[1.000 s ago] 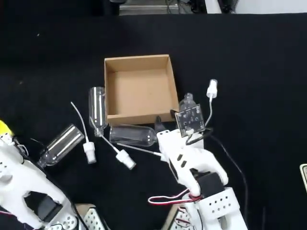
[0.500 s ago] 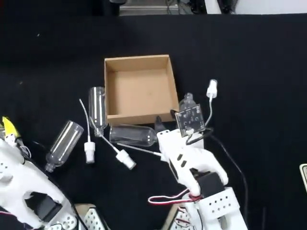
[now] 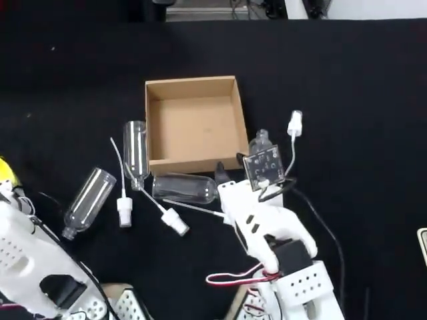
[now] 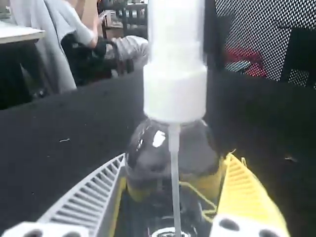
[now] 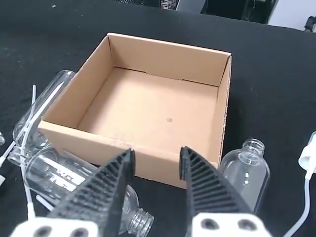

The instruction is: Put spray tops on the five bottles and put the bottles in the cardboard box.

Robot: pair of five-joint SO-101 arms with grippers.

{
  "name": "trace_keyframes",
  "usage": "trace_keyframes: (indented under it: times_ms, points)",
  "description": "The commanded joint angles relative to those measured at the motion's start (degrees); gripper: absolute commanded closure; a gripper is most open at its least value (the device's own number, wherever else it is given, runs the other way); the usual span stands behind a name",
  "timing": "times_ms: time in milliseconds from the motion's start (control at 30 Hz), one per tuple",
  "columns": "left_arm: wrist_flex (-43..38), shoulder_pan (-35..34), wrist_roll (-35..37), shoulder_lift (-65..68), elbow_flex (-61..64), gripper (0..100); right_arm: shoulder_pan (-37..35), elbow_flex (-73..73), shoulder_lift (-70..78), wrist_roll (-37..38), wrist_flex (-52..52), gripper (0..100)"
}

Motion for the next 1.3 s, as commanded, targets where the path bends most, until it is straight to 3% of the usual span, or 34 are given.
trace_keyframes:
  times_ms: [0, 767, 833, 933, 1000, 1100, 1267]
  points:
    - [0.35, 0.75, -0.35, -3.43, -2.07, 72, -0.35, -0.4, -1.63, 0.44, 0.7, 86.8]
    - [6.51, 0.84, -0.53, -9.14, -1.19, 73, -0.35, -0.4, -1.63, 0.44, 0.7, 86.8]
    - [6.42, 0.92, -0.53, -9.23, -1.45, 79, -0.35, -0.4, -1.63, 0.44, 0.7, 86.8]
    - [6.42, 0.92, -0.53, -9.23, -1.89, 99, -0.35, -0.4, -1.63, 0.44, 0.7, 86.8]
    - [6.42, 1.45, -0.53, -9.23, -1.89, 92, -0.35, -0.4, -1.63, 0.44, 0.7, 86.8]
    - [5.01, 2.95, -0.53, -10.02, -1.8, 98, -0.18, -0.4, -1.63, 0.44, 0.7, 86.8]
    - [2.02, 8.4, -0.44, -18.2, -1.27, 97, 2.9, -0.84, -1.63, 0.26, 0.62, 86.8]
